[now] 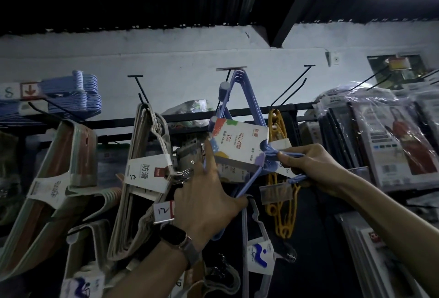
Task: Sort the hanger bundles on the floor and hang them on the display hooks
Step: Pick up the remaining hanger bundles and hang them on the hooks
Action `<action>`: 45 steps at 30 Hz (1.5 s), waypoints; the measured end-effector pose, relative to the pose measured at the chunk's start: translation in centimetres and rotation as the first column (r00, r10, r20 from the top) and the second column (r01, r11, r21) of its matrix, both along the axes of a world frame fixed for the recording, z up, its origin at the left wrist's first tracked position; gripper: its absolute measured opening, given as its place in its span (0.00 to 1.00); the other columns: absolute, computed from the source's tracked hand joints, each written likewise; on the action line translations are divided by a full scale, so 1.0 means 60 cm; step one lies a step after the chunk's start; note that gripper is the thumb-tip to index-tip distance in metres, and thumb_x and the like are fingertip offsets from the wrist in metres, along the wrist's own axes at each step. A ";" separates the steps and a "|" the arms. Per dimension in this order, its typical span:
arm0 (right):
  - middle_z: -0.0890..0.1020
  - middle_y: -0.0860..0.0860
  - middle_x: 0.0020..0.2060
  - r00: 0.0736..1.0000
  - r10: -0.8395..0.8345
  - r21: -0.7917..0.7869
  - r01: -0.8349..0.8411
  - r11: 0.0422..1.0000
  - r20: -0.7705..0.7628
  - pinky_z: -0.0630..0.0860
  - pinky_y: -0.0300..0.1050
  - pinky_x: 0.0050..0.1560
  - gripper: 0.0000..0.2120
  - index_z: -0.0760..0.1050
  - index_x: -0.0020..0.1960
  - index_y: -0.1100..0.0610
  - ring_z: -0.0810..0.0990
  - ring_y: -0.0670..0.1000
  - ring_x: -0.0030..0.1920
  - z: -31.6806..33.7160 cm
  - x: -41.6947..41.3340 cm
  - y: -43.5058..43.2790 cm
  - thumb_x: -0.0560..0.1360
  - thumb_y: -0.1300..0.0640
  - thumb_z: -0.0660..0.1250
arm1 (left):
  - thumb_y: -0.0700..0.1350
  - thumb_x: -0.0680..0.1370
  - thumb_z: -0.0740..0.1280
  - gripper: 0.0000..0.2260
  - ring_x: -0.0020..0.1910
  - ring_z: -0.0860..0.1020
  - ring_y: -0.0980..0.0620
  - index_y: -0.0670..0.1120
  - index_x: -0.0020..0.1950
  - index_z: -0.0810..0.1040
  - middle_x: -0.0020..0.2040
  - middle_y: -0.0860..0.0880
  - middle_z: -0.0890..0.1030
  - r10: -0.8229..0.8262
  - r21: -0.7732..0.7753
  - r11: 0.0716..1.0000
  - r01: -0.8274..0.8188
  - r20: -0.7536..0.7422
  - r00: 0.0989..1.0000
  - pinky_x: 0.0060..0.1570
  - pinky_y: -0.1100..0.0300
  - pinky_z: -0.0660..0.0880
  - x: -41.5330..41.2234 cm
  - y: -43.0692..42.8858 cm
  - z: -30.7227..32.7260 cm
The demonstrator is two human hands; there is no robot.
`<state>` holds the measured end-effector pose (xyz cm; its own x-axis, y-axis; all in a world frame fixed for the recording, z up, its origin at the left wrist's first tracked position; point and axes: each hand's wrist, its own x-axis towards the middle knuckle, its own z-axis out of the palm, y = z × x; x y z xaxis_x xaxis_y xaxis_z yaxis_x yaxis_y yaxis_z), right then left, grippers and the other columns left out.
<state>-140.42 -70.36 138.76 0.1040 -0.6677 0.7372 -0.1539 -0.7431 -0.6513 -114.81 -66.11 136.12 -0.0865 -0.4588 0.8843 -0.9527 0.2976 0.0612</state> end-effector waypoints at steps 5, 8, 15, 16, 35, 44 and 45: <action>0.81 0.64 0.36 0.998 -0.039 -0.063 0.036 0.997 -0.044 0.74 0.46 0.34 0.16 0.89 0.47 0.50 0.75 0.56 0.35 0.008 0.007 -0.005 0.70 0.40 0.74 | 0.73 0.67 0.71 0.63 0.63 0.78 0.45 0.55 0.80 0.27 0.79 0.49 0.63 0.011 0.006 1.000 -0.010 -0.047 0.999 0.44 0.59 0.67 0.002 -0.002 -0.011; 0.78 0.53 0.27 0.999 -0.009 -0.047 0.007 0.999 -0.052 0.71 0.39 0.26 0.17 0.89 0.50 0.56 0.73 0.47 0.26 0.016 0.016 -0.004 0.72 0.44 0.73 | 0.73 0.67 0.71 0.63 0.65 0.77 0.43 0.54 0.79 0.24 0.82 0.49 0.59 0.021 0.030 0.999 -0.019 -0.052 0.998 0.45 0.59 0.68 0.008 -0.011 -0.010; 0.78 0.53 0.28 0.997 0.006 0.039 -0.003 0.999 -0.075 0.65 0.36 0.20 0.13 0.86 0.52 0.62 0.70 0.44 0.21 0.027 -0.003 -0.020 0.78 0.51 0.71 | 0.71 0.65 0.74 0.65 0.62 0.79 0.41 0.55 0.80 0.27 0.78 0.46 0.66 -0.026 0.060 0.998 0.031 -0.093 0.995 0.53 0.50 0.78 -0.009 -0.037 -0.001; 0.78 0.56 0.31 0.997 -0.010 0.040 0.013 0.999 -0.072 0.65 0.36 0.20 0.15 0.86 0.52 0.63 0.69 0.44 0.21 0.026 -0.006 -0.025 0.77 0.50 0.72 | 0.71 0.64 0.74 0.65 0.61 0.79 0.42 0.55 0.80 0.27 0.78 0.46 0.66 -0.036 0.078 0.996 0.044 -0.103 0.994 0.51 0.51 0.77 -0.014 -0.042 -0.002; 0.83 0.47 0.61 0.856 -0.393 -0.009 0.414 0.910 -0.338 0.79 0.47 0.56 0.20 0.84 0.65 0.48 0.79 0.48 0.54 0.033 0.004 -0.224 0.78 0.39 0.71 | 0.61 0.73 0.76 0.62 0.68 0.72 0.35 0.45 0.79 0.26 0.81 0.37 0.53 0.152 0.268 0.957 -0.112 -0.136 0.979 0.54 0.47 0.78 -0.072 -0.233 -0.046; 0.82 0.51 0.62 0.853 -0.326 0.080 0.389 0.918 -0.407 0.72 0.41 0.42 0.19 0.84 0.64 0.47 0.78 0.48 0.51 0.034 0.022 -0.272 0.78 0.39 0.72 | 0.59 0.72 0.77 0.62 0.70 0.68 0.35 0.44 0.80 0.27 0.78 0.36 0.57 0.232 0.293 0.936 -0.197 -0.090 0.969 0.56 0.47 0.76 -0.047 -0.260 -0.044; 0.81 0.50 0.63 0.855 -0.328 0.082 0.390 0.917 -0.403 0.73 0.42 0.45 0.19 0.84 0.64 0.47 0.78 0.49 0.54 0.035 0.021 -0.272 0.77 0.39 0.72 | 0.60 0.71 0.76 0.62 0.70 0.68 0.35 0.44 0.80 0.28 0.79 0.36 0.57 0.230 0.288 0.937 -0.197 -0.085 0.970 0.56 0.47 0.76 -0.046 -0.260 -0.043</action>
<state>-139.14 -86.67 140.87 0.0809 -0.8138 0.5755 -0.6446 -0.4831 -0.5925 -117.57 -81.69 133.52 0.1351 -0.6818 0.7190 -0.9735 0.0440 0.2246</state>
